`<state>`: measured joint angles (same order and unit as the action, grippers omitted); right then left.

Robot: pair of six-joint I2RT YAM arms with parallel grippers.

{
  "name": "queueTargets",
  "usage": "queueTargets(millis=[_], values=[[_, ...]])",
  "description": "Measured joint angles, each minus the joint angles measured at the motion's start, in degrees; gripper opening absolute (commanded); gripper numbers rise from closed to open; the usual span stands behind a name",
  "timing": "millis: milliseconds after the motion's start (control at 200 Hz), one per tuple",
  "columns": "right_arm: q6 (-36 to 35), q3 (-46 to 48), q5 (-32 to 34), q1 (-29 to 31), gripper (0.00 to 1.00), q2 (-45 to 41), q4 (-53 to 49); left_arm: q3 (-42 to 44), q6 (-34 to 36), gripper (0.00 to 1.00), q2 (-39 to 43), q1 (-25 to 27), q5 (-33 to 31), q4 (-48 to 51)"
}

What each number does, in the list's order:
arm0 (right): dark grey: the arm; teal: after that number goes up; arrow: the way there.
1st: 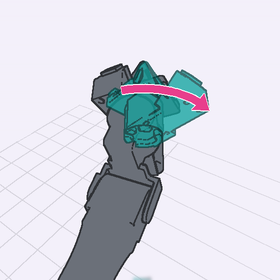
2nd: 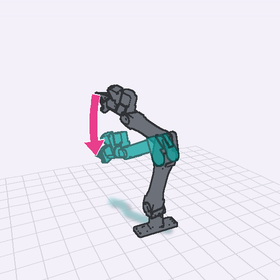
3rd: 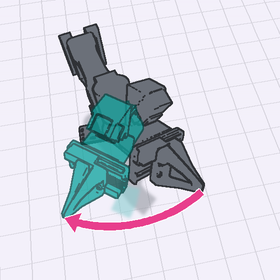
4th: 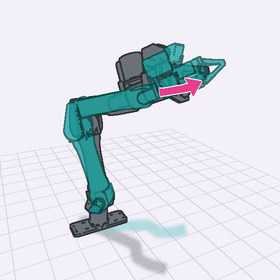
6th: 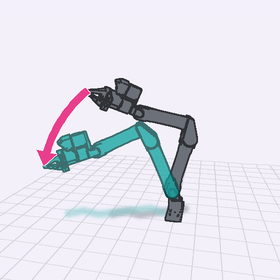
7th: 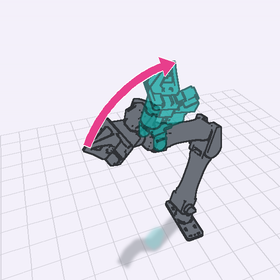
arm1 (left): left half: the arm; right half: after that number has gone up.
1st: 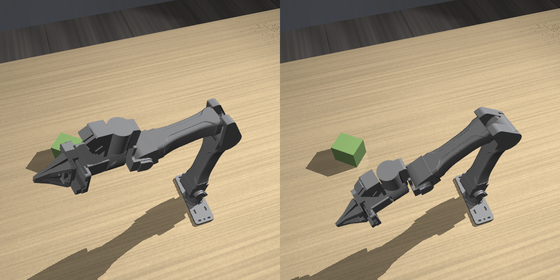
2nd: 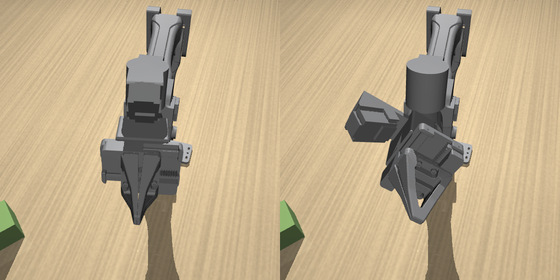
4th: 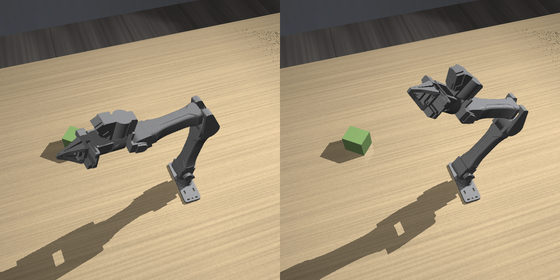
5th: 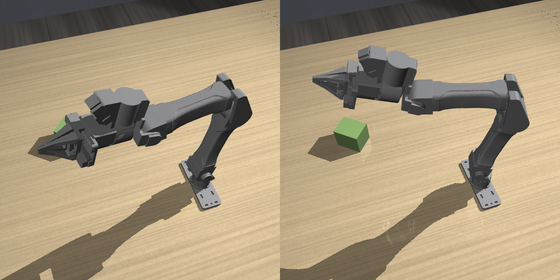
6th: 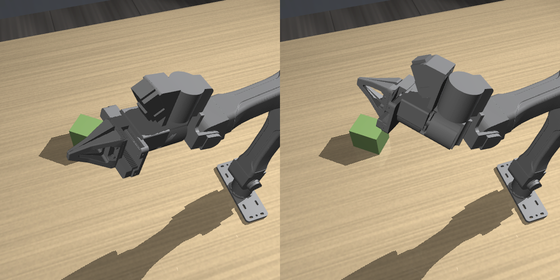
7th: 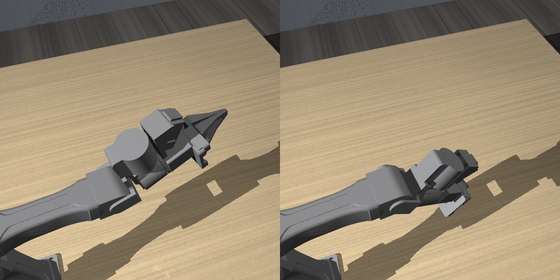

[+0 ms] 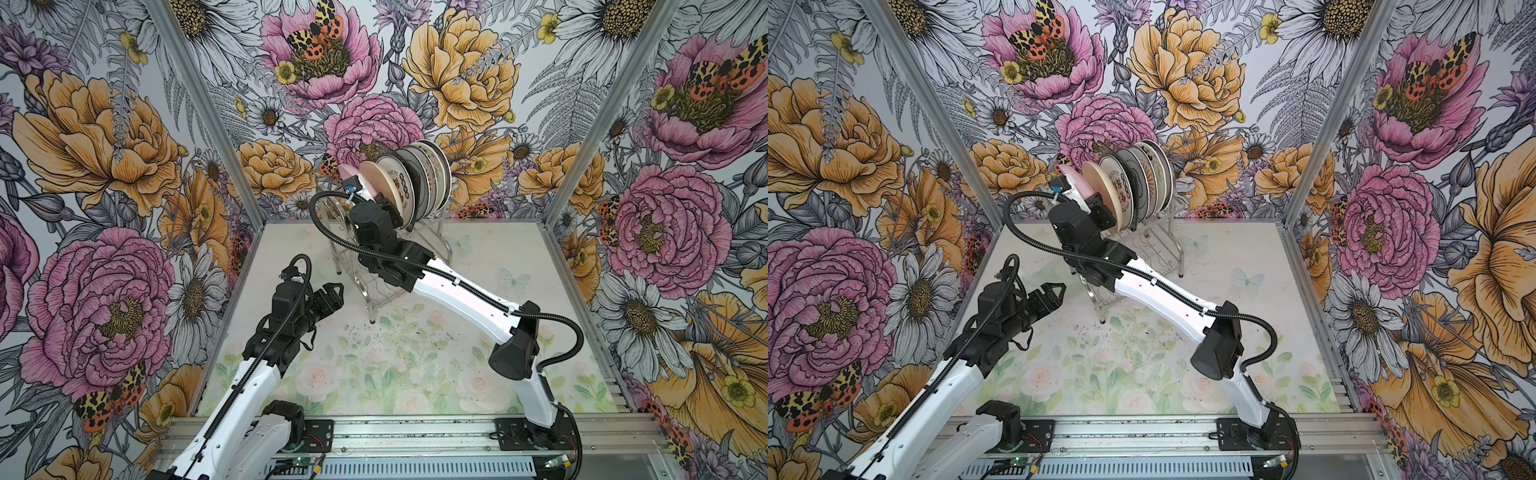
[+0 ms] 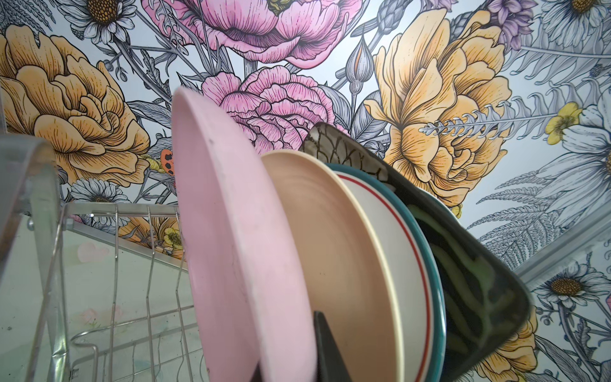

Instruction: Load the plates into the dish rack

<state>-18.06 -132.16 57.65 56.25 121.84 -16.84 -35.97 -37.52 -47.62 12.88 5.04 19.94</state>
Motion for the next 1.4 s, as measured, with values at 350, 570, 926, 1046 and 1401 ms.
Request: queueTargets(millis=[350,570,926,1046,1401], values=[[0.44,2.80,-2.45,-1.01,0.00,-2.21,0.02,0.00,0.00,0.87,0.02,0.00,0.00,-0.02],[1.29,5.95,-3.96,-1.38,0.00,-4.11,0.50,0.33,0.00,0.87,0.61,0.00,0.00,-0.02],[2.16,7.17,-4.66,-1.60,0.15,-4.90,1.07,0.42,-0.02,0.87,1.03,0.00,0.00,-0.04],[2.19,7.61,-5.03,-1.60,0.20,-5.42,0.83,0.42,-0.02,0.88,1.38,0.00,0.00,-0.04],[2.12,8.26,-6.01,-1.36,0.35,-8.07,-0.46,0.42,-0.02,0.88,1.66,0.00,0.00,-0.04]])
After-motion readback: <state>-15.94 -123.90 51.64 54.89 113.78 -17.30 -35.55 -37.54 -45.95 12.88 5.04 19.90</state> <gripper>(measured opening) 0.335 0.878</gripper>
